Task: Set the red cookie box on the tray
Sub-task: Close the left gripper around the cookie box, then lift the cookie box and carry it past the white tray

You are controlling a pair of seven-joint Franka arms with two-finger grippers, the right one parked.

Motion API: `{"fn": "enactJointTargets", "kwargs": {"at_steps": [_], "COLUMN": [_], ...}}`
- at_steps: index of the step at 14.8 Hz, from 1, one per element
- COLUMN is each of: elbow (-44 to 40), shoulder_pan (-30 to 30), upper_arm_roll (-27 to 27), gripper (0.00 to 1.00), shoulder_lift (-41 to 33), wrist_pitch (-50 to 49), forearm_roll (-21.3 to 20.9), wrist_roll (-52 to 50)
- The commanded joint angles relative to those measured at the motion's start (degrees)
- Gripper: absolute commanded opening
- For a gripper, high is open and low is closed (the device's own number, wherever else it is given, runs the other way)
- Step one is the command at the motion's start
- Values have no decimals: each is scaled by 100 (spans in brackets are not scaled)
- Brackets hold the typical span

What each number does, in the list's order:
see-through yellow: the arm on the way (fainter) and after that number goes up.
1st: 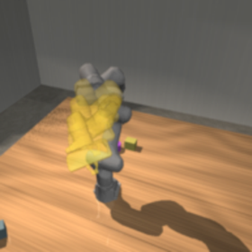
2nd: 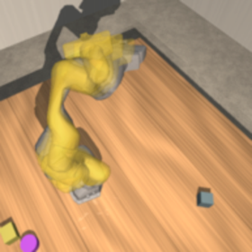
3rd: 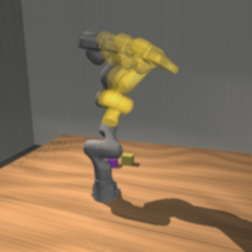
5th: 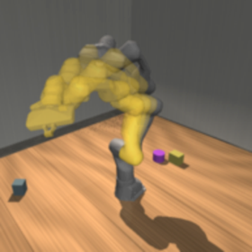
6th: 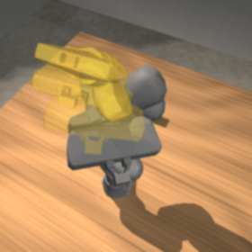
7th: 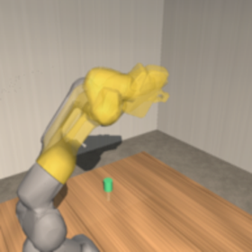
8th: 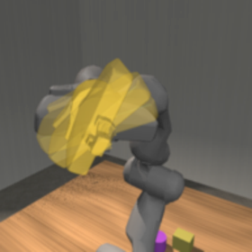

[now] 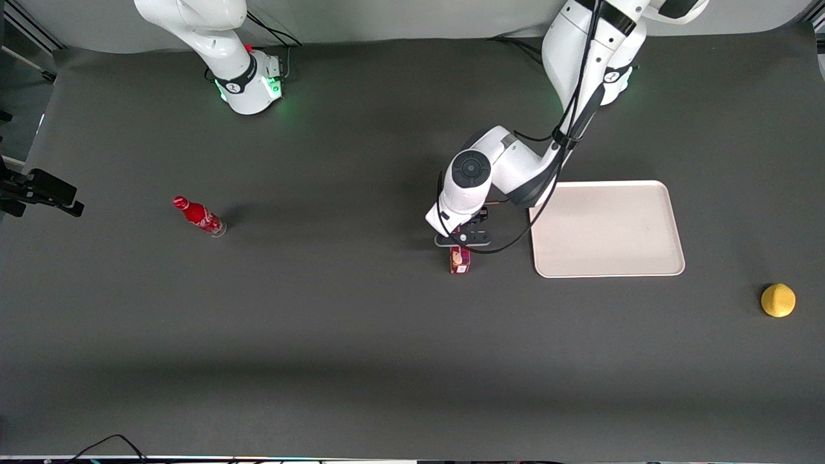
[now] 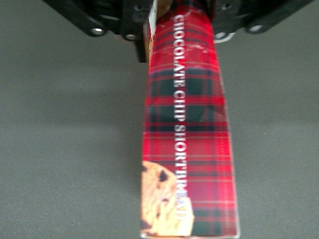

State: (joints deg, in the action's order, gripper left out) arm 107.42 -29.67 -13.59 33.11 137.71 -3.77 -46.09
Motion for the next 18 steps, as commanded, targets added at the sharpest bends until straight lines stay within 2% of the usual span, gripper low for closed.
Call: {"fn": "enactJointTargets", "kwargs": {"at_steps": [1,6,12,15,18], "elbow": [-2,-186,-1651,-2540,-2814], "shoulder_pan": [-48,101,689,1102,1455], "upper_arm_roll": [40,84,84,110,530], "gripper": [0,0,0,0,0], "shoulder_lift": [-41,-321,-823,-963,-1358], "wrist_pitch": [-16,-348,-2614,-3792,-4733], "forearm_roll": [-98,-97,60,613,650], "wrist_roll": [-286,-234,478,1187,2101]}}
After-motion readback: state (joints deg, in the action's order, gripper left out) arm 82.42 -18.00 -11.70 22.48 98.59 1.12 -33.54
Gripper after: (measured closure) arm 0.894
